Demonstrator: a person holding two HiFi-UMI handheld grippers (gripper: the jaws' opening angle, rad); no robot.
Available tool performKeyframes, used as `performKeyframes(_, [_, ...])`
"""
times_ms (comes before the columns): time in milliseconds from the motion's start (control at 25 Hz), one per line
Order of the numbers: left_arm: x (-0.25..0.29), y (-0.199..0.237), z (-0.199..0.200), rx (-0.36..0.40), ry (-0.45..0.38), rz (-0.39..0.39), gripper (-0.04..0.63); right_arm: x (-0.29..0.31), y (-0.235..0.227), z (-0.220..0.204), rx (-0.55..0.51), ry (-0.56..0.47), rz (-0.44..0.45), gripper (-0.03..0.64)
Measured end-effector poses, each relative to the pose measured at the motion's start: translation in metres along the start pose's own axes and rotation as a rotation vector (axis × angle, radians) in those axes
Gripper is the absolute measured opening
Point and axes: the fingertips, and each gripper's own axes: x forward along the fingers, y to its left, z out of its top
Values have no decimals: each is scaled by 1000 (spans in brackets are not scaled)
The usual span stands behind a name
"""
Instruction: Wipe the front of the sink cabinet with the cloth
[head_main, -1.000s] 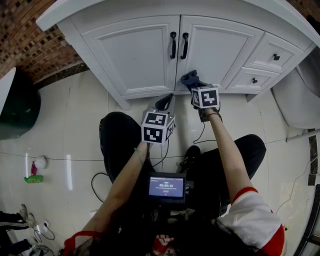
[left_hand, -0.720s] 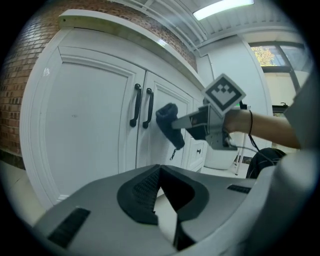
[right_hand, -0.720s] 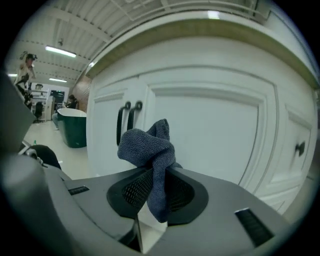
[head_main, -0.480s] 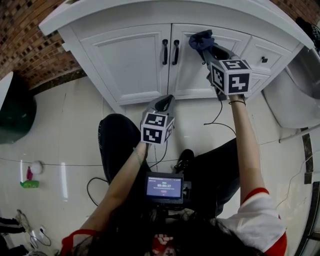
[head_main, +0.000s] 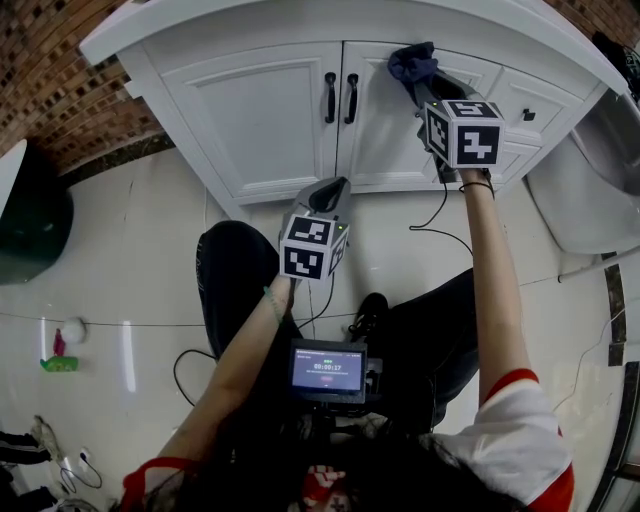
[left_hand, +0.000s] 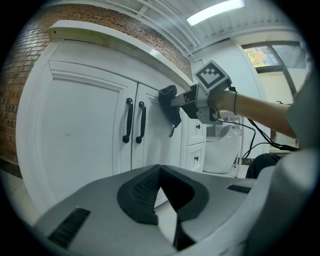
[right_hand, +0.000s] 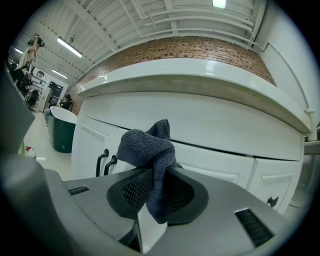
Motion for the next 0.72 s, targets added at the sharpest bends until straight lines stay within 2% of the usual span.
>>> performKeyframes(320, [5,1,-7,-5,11,-2,32,13,16,-74,10,126,8,87])
performKeyframes(720, [9,5,-16,-24,25,-8,32,41,56,-204,59,349,42,87])
